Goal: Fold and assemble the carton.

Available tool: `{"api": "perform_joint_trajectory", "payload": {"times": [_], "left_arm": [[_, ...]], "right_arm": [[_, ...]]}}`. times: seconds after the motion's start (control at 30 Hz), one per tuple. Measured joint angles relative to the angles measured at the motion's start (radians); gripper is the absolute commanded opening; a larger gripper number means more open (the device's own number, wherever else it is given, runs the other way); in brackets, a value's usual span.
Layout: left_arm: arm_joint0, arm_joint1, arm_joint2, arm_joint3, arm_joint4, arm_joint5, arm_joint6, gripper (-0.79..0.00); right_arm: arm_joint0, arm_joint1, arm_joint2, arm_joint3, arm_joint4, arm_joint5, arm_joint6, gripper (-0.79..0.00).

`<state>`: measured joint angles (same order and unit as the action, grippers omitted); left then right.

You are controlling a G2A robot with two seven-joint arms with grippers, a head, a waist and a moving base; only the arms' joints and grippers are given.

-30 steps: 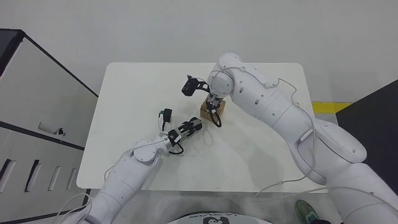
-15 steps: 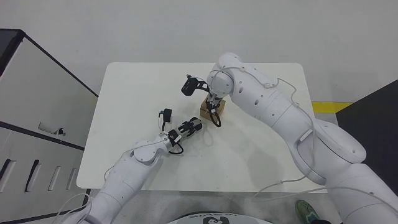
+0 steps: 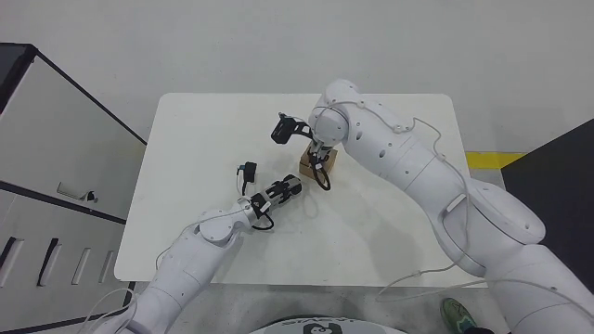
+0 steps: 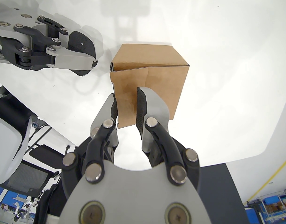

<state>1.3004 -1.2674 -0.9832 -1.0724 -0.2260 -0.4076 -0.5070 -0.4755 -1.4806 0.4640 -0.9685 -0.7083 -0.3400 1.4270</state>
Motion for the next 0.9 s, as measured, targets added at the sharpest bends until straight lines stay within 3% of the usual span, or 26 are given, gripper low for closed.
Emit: {"api": "perform_joint_trajectory", "payload": {"times": [0.63,0.77,0.9], "left_arm": [[0.000,0.000,0.000,0.000,0.000,0.000,0.000,-0.785],[0.000,0.000,0.000,0.000,0.000,0.000,0.000,-0.785],[0.000,0.000,0.000,0.000,0.000,0.000,0.000,-0.785]], "right_arm": [[-0.001,-0.014,-0.003,0.026,-0.012,-0.007,-0.004,-0.785],[0.000,-0.017,-0.001,0.032,-0.010,-0.010,-0.006,-0.570],[0.003,-0.018,0.006,0.039,-0.001,-0.014,-0.009,-0.563]]}}
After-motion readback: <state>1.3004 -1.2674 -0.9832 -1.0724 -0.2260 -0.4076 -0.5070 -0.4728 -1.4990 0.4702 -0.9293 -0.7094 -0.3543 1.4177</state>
